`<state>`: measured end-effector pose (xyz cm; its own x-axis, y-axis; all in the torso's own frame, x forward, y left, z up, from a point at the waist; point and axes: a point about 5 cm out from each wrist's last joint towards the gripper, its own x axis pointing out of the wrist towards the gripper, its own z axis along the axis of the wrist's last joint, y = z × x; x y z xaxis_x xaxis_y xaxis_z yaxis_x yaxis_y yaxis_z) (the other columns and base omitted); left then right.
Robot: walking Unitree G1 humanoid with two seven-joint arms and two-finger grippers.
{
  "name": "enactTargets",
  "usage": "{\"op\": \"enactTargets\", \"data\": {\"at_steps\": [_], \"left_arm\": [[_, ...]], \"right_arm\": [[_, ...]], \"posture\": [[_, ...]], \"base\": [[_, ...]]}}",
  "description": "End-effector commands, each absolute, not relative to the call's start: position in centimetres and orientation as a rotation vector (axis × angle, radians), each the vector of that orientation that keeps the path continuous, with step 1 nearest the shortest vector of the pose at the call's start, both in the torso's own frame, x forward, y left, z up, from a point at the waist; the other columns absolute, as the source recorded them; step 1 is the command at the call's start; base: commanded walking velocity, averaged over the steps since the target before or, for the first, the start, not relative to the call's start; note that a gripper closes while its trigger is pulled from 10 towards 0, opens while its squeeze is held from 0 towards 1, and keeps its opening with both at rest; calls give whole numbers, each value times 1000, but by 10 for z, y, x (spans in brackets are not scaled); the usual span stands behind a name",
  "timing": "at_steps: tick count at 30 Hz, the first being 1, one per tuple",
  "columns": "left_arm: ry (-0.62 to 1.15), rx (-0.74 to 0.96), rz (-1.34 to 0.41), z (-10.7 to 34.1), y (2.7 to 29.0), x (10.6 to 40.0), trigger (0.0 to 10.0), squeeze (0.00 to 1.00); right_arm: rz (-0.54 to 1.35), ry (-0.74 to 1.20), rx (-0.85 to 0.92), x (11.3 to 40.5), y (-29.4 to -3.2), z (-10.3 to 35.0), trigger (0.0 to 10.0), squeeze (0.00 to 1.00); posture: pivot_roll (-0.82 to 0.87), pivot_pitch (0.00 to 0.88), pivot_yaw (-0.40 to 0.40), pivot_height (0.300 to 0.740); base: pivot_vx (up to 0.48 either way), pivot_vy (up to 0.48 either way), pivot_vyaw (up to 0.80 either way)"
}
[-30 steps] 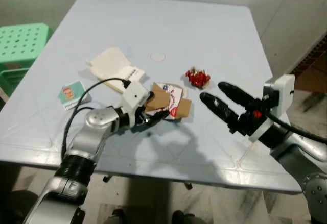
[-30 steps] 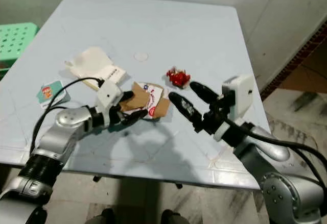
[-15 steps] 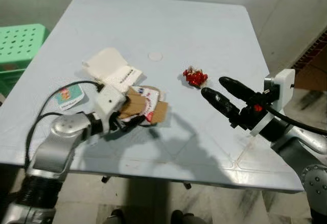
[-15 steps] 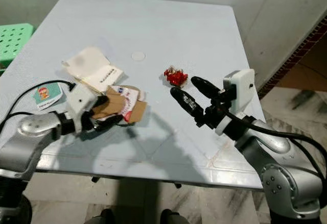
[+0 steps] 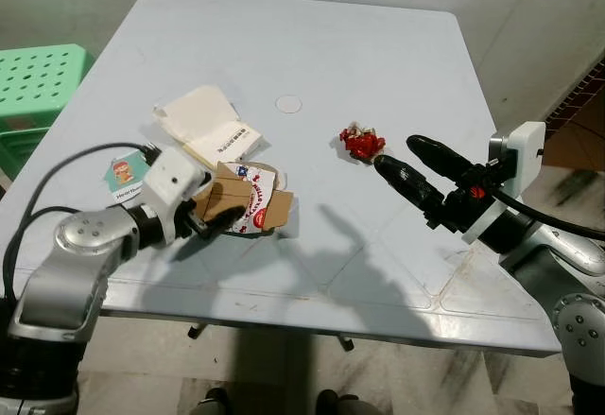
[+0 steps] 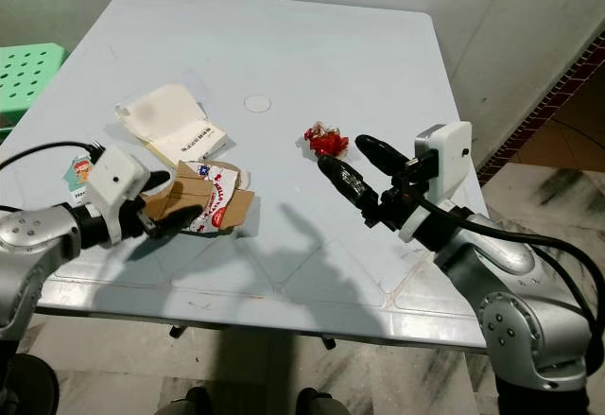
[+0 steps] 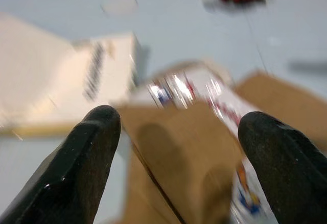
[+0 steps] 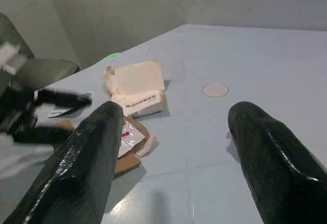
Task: Picking trash to rubbish bin
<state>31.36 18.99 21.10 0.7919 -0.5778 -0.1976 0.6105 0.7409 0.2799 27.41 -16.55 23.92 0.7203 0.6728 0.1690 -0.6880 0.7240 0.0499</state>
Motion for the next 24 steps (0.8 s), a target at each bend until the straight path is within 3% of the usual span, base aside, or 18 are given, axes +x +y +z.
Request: {"op": "enactTargets", "data": {"at_steps": [1, 6, 16, 19, 24], "left_arm": [[25, 337, -625, 224, 190, 317, 10000, 0], [-36, 260, -625, 237, 177, 329, 10000, 0], [2, 190, -643, 222, 158, 339, 10000, 0], [6, 176, -640, 221, 158, 340, 10000, 0], [47, 199, -522, 209, 182, 345, 10000, 0]], "right_arm": [[761, -154, 93, 274, -166, 241, 10000, 0], [762, -167, 95, 275, -165, 242, 10000, 0], [747, -175, 100, 272, -166, 243, 10000, 0], [747, -176, 100, 272, -166, 243, 10000, 0], [739, -174, 103, 270, -168, 242, 10000, 0]], "posture": [[-45, 216, -91, 740], [-54, 212, -88, 740], [-73, 214, -76, 740], [-73, 214, -76, 740], [-67, 207, -78, 740]], "base": [[0, 0, 0], [0, 0, 0], [0, 0, 0], [0, 0, 0], [0, 0, 0]]}}
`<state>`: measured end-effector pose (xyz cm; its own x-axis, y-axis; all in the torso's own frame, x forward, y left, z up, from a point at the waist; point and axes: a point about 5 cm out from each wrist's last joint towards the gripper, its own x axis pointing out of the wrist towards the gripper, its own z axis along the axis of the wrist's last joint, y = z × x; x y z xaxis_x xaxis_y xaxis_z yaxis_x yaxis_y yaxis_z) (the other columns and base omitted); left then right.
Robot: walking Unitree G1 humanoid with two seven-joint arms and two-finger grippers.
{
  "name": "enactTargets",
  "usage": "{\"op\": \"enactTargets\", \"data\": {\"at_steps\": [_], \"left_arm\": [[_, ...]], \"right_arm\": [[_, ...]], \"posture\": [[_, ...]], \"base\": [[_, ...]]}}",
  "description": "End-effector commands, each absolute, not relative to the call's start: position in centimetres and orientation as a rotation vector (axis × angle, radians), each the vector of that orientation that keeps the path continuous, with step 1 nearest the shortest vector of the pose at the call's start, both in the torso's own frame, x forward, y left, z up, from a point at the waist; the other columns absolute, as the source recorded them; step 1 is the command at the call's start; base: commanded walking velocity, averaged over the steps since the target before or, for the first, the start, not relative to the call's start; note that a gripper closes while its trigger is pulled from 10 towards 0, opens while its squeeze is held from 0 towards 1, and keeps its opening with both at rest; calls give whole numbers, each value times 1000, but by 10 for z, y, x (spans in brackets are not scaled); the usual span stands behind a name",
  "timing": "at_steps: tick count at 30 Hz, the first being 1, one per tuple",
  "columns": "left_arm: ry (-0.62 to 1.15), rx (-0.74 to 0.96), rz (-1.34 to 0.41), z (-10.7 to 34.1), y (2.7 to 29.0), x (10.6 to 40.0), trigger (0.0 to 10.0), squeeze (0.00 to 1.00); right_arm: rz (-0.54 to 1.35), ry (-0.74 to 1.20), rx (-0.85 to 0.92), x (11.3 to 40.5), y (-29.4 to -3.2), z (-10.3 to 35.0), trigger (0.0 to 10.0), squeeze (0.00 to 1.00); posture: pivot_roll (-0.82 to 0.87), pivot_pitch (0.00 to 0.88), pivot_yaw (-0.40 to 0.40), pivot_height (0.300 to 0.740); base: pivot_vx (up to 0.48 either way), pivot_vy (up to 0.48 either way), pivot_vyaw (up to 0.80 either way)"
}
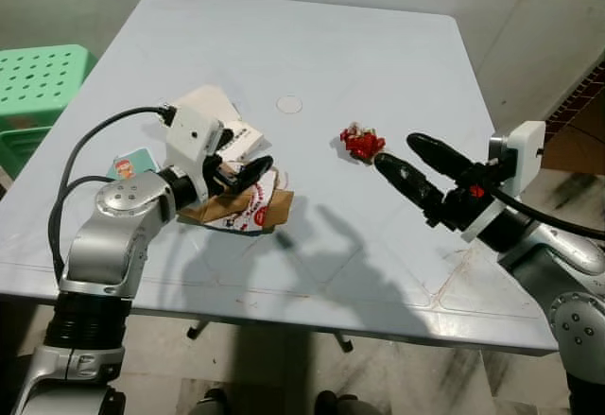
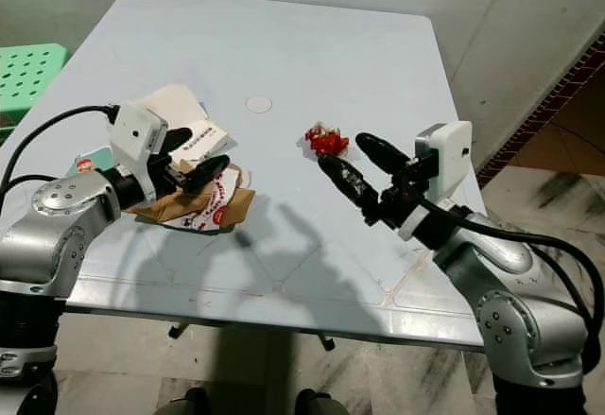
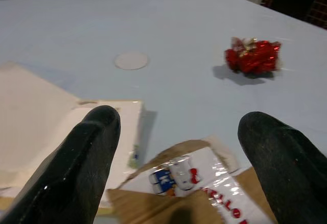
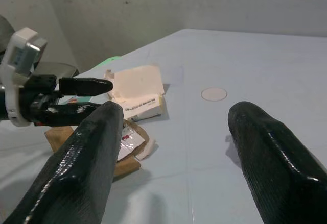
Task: Picking trash to rubbish bin
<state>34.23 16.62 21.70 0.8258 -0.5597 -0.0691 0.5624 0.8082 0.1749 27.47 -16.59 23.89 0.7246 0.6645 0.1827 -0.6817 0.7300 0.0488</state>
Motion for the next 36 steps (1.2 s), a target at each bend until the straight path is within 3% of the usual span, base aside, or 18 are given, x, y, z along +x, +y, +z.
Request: {"op": "enactTargets", "data": {"at_steps": [1, 10, 19, 26, 36], "left_arm": [[47, 204, -503, 208, 185, 346, 10000, 0], [48, 181, -440, 205, 186, 359, 10000, 0], [3, 149, -445, 215, 167, 384, 10000, 0], [-7, 159, -463, 223, 156, 399, 10000, 0], [110, 118, -456, 191, 162, 399, 10000, 0]], "right_arm": [[740, -174, 105, 270, -169, 242, 10000, 0], [752, -184, 109, 270, -165, 246, 10000, 0], [755, -203, 112, 266, -163, 250, 10000, 0], [793, -192, 124, 249, -161, 252, 10000, 0], [799, -179, 145, 233, -161, 259, 10000, 0]], "posture": [[-66, 206, -79, 740], [-70, 206, -84, 740], [-95, 217, -74, 740], [-119, 266, -59, 740], [-142, 342, -65, 740]], "base": [[0, 0, 0], [0, 0, 0], [0, 0, 0], [0, 0, 0], [0, 0, 0]]}}
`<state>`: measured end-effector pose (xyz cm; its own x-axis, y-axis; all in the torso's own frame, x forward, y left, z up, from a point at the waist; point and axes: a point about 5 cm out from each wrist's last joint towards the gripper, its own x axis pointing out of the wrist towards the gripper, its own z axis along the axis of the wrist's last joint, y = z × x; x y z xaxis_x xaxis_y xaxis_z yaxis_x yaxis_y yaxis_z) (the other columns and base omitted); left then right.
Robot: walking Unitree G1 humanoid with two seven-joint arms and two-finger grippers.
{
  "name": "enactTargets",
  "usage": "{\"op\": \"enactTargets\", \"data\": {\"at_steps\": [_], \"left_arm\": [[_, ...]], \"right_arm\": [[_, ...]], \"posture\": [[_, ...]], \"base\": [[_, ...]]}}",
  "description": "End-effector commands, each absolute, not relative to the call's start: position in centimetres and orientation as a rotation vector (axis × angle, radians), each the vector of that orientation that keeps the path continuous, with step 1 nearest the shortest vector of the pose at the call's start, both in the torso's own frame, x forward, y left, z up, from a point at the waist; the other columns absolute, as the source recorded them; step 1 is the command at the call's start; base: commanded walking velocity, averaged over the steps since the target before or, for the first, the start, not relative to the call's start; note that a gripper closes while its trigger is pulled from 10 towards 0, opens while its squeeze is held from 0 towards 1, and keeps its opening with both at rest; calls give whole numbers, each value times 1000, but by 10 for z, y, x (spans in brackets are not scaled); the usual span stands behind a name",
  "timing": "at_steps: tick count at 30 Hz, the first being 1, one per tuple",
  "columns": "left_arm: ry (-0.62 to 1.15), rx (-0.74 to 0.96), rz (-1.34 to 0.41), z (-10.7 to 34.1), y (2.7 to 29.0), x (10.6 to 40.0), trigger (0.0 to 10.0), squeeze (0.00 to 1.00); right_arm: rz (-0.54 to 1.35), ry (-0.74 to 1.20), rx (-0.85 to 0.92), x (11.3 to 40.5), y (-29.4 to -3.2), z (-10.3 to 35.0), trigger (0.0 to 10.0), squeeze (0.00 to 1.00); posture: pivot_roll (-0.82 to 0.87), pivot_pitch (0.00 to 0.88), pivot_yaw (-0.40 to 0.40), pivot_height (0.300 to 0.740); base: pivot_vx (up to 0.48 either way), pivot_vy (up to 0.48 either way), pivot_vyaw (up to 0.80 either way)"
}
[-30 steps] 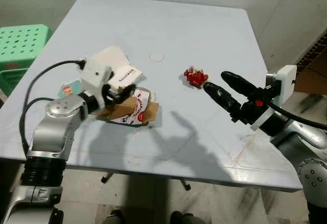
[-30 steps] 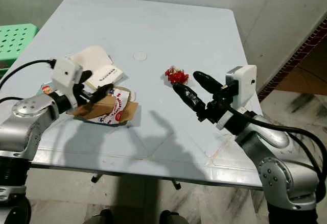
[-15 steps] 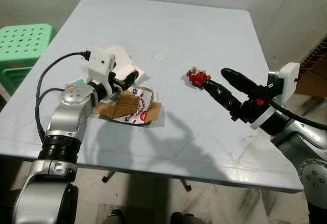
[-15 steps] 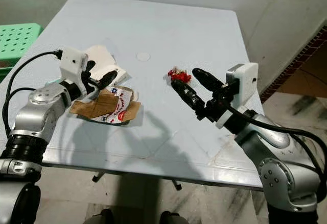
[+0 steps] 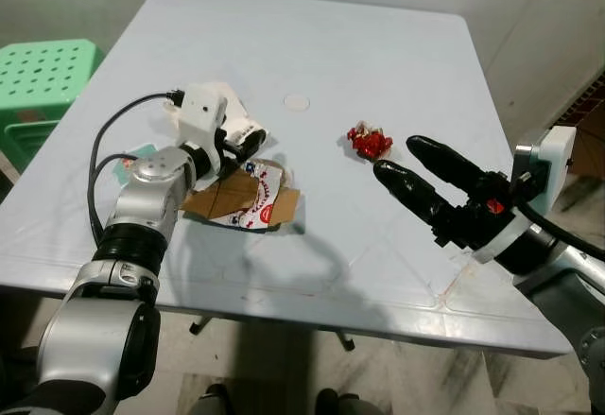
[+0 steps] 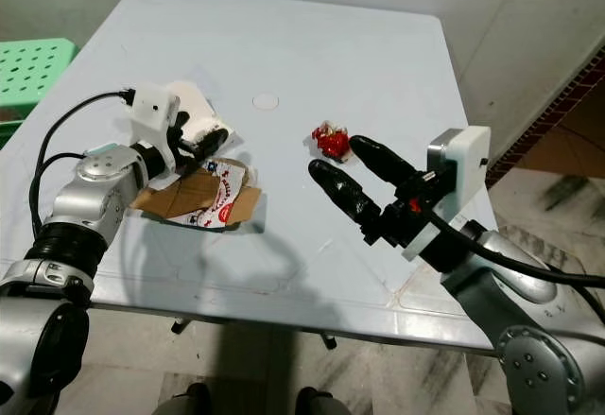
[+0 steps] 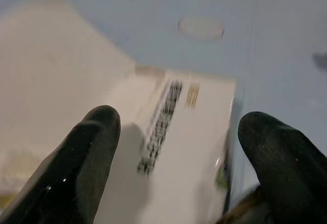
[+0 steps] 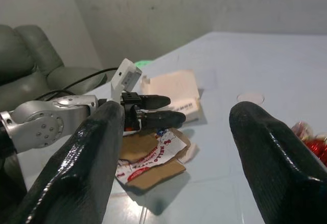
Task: Picking trash to rubbish bin
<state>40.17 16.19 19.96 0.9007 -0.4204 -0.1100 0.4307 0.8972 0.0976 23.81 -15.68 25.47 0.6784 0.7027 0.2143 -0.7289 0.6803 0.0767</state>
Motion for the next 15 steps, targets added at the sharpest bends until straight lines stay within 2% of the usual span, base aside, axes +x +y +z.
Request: {"op": "enactTargets", "data": {"at_steps": [1, 15], "left_arm": [[122, 108, -456, 187, 163, 398, 10000, 0], [143, 98, -465, 176, 179, 383, 10000, 0]], "right_arm": [[799, -176, 145, 232, -161, 259, 10000, 0], [802, -154, 144, 239, -165, 262, 10000, 0]], "posture": [[-141, 344, -65, 740], [-112, 342, -72, 740]], "base": [[0, 0, 0], [0, 0, 0]]}}
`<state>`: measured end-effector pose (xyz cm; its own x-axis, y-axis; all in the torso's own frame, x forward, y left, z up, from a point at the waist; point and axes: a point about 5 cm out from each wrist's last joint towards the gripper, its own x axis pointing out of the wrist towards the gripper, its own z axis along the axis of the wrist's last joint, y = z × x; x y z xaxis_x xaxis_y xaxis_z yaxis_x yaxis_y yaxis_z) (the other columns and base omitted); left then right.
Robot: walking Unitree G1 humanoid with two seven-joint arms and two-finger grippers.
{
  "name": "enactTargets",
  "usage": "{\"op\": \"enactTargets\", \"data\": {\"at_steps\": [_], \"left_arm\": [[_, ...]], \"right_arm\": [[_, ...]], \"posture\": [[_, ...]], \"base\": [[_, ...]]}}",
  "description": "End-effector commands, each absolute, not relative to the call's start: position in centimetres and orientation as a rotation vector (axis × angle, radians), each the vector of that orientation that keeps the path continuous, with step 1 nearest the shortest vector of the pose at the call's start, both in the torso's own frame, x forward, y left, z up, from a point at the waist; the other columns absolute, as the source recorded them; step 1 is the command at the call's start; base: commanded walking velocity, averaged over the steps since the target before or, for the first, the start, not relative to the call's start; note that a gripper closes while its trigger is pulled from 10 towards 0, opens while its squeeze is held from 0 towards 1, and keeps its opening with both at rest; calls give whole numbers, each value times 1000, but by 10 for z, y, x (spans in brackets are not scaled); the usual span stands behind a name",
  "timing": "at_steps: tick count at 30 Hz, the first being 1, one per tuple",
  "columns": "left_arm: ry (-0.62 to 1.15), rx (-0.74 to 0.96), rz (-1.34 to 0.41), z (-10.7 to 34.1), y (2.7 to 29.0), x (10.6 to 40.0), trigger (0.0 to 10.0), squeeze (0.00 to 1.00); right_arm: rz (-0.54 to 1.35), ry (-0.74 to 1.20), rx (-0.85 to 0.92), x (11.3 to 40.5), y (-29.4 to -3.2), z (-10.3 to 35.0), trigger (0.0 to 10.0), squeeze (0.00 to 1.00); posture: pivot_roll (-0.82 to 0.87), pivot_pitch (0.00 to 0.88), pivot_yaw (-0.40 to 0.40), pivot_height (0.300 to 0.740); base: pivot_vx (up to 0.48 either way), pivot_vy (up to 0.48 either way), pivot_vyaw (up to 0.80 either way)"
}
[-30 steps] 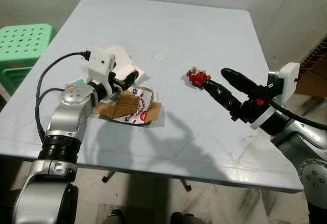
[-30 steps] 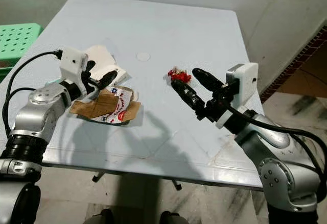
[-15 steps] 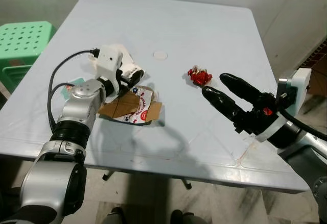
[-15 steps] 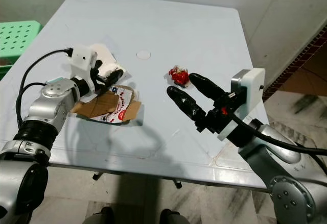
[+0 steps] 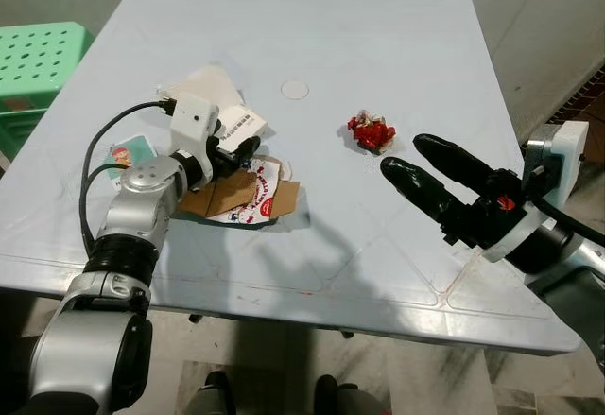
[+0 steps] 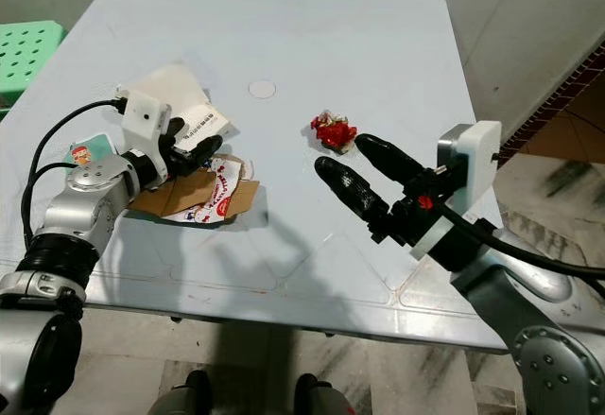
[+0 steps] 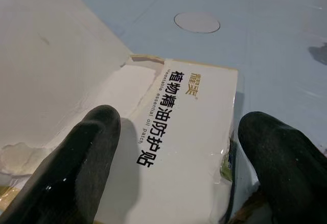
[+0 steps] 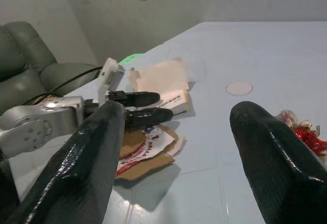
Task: Picking trash to rubbish bin
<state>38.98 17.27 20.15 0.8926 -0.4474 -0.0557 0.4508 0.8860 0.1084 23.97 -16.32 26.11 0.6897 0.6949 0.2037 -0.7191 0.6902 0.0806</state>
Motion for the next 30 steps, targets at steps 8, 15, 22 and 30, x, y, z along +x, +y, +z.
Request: {"op": "enactTargets", "data": {"at_steps": [8, 15, 22, 30], "left_arm": [[134, 82, -489, 179, 176, 362, 10000, 0], [122, 53, -493, 185, 169, 341, 10000, 0], [130, 15, -428, 189, 172, 321, 10000, 0], [106, 31, -377, 201, 177, 313, 10000, 0]], "right_arm": [[808, -157, 134, 245, -165, 263, 10000, 0], [821, -163, 133, 249, -163, 263, 10000, 0], [838, -170, 131, 252, -161, 264, 10000, 0], [849, -171, 136, 255, -160, 263, 10000, 0]], "posture": [[-93, 323, -71, 740], [-76, 306, -72, 740], [-61, 293, -81, 740], [-47, 288, -90, 740]], "base": [[0, 0, 0], [0, 0, 0], [0, 0, 0], [0, 0, 0]]}}
